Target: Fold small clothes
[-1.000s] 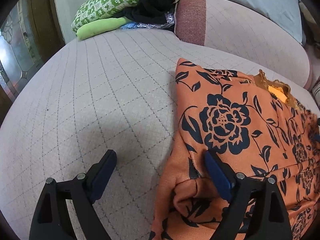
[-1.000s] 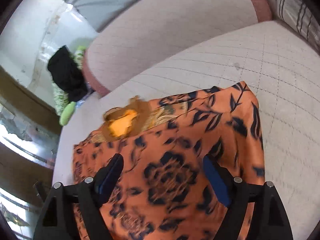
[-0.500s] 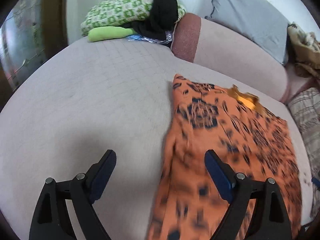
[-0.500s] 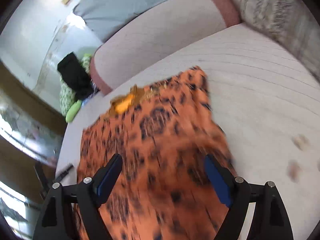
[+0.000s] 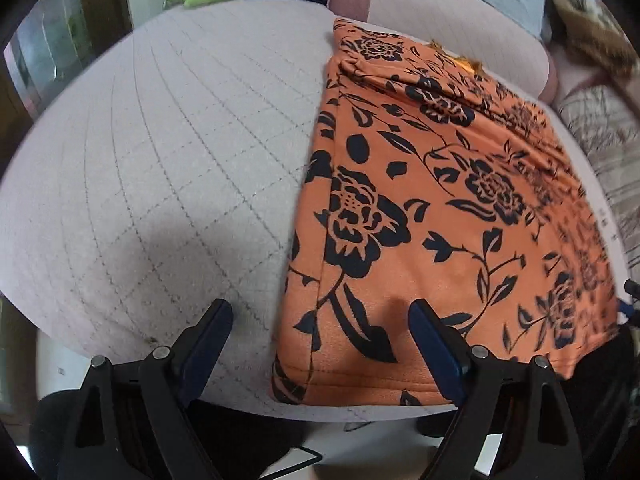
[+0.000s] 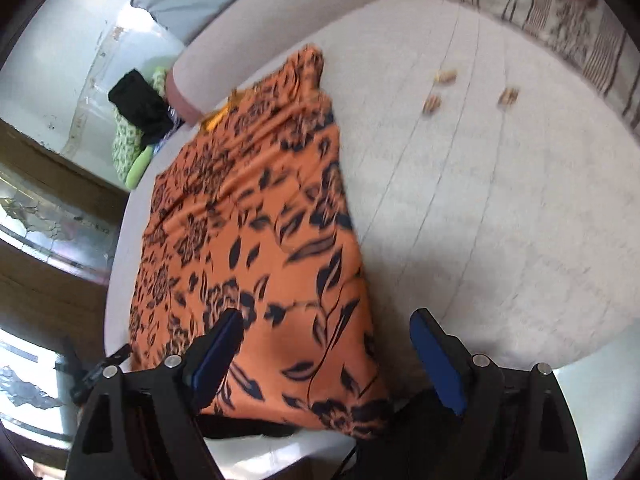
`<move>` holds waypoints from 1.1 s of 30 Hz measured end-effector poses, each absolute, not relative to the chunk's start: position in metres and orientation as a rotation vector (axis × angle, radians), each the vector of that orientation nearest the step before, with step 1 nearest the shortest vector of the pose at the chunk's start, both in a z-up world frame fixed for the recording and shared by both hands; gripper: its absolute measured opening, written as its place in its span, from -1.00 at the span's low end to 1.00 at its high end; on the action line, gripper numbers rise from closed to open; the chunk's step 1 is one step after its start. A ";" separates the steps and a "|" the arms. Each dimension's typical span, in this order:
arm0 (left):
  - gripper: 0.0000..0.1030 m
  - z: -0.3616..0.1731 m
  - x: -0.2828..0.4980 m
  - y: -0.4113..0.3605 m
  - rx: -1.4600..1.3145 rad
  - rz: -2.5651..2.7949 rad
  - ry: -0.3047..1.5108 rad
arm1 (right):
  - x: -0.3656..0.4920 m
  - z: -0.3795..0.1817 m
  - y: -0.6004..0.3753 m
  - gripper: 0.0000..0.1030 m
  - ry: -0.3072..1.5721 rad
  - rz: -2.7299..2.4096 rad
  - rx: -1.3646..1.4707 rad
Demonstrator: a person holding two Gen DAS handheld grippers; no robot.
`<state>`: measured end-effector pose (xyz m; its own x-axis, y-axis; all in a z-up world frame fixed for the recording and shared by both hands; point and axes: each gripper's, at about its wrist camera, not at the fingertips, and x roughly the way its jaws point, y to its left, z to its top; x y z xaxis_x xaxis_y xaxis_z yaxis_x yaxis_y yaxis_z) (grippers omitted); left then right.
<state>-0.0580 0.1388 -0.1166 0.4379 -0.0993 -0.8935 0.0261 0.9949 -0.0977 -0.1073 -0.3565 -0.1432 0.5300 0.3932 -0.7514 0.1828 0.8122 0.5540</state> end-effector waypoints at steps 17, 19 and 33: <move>-0.87 -0.114 -0.071 0.135 -0.079 -0.102 1.127 | -0.115 -0.159 -0.331 0.04 1.132 0.143 0.561; -0.87 -0.107 -0.073 0.138 -0.140 -0.138 1.133 | -0.117 -0.159 -0.333 -0.68 1.143 0.140 0.574; -0.29 -0.108 -0.080 0.151 -0.238 -0.081 1.150 | -0.131 -0.155 -0.346 -0.38 1.092 0.115 0.658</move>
